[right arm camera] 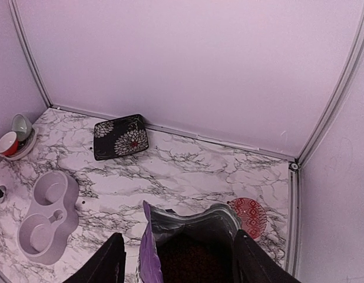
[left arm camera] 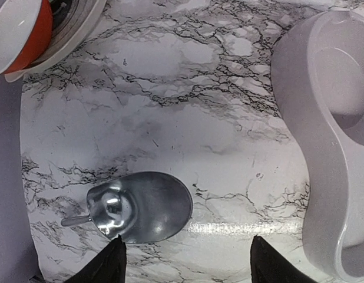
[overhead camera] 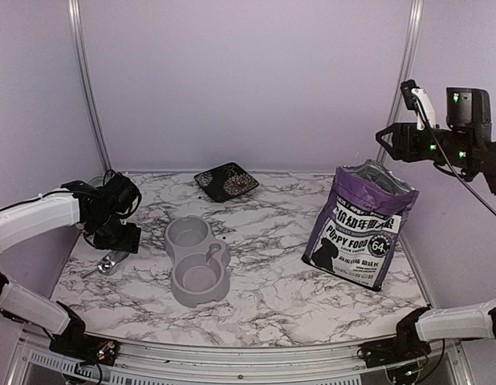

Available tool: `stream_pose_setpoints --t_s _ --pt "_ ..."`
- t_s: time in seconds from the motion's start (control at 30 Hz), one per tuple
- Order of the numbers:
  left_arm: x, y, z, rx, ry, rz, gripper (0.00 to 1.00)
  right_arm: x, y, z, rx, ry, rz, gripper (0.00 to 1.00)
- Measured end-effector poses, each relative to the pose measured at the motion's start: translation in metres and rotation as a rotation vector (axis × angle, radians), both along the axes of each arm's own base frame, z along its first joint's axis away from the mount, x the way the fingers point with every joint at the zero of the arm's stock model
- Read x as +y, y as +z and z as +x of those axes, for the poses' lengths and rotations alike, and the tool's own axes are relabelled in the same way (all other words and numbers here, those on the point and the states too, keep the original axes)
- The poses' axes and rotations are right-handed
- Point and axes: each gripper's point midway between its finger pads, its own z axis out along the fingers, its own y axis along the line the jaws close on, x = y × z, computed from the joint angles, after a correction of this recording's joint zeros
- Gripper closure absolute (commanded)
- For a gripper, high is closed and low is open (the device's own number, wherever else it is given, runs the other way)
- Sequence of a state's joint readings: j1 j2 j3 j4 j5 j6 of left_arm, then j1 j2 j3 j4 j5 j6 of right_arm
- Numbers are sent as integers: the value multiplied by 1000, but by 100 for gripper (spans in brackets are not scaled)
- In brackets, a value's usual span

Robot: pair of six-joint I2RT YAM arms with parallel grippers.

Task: Serve the pet food
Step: Adjust the pet food bag at the center of the board.

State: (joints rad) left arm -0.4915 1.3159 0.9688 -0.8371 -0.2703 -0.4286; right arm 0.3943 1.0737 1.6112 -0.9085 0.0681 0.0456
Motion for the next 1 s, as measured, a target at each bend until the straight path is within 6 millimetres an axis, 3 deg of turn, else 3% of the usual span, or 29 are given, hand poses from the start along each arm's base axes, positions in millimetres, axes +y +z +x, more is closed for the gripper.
stream_pose_setpoints --t_s 0.17,0.37,0.83,1.0 --pt "1 -19 7 87 -74 68 34 3 13 -16 -32 43 44 39" --pt "-1 -34 10 157 -154 118 36 4 13 -21 -33 59 53 39" --pt "6 -28 24 180 -241 256 48 9 10 -20 -19 85 52 38" --pt "6 -29 25 192 -261 296 45 9 8 -20 -14 86 46 38"
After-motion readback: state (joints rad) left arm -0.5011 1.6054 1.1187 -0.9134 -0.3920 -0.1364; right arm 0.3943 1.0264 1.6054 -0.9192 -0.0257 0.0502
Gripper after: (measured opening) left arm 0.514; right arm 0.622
